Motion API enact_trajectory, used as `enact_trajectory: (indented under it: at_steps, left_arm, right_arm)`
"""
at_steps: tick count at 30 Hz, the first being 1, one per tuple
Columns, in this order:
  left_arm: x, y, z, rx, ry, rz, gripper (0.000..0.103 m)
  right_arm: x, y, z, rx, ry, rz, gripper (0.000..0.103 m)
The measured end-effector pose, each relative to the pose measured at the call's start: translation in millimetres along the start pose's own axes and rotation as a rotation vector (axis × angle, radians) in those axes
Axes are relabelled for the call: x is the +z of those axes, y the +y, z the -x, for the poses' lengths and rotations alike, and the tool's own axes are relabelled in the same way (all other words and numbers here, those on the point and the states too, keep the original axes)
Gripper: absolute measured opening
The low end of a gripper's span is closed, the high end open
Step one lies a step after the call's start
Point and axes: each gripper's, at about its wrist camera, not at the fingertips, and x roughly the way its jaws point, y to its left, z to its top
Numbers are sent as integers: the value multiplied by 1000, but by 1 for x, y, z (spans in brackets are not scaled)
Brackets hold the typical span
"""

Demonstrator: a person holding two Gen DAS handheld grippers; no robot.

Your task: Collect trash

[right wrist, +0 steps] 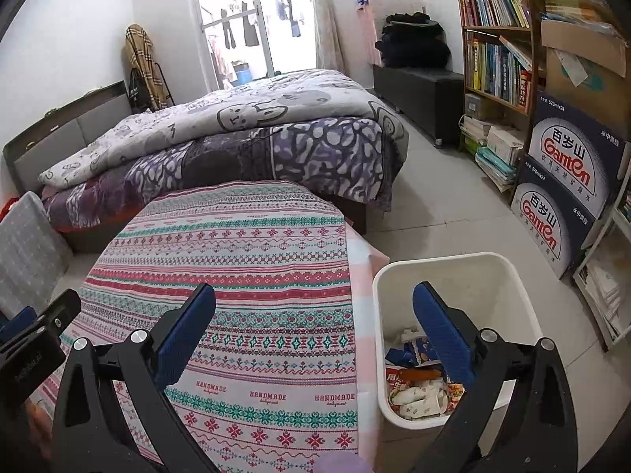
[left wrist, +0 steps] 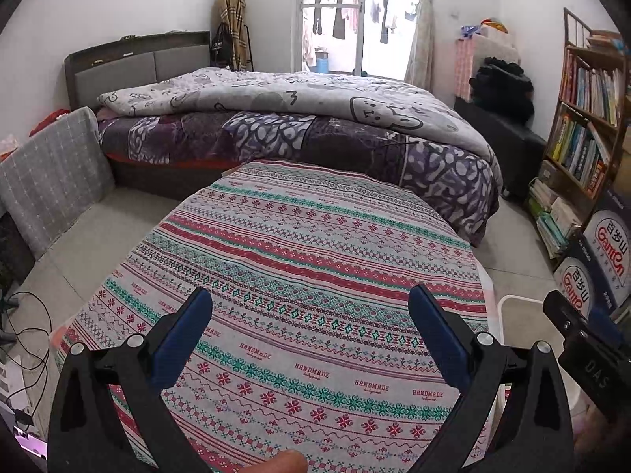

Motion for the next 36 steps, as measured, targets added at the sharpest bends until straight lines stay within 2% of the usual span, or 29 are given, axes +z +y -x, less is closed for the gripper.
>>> enact_trajectory:
  at_steps: [36]
  left_arm:
    - [-5,-5,-3,0,14,2,97]
  right_arm:
    - [-10,2,-4,0,25,-17,96]
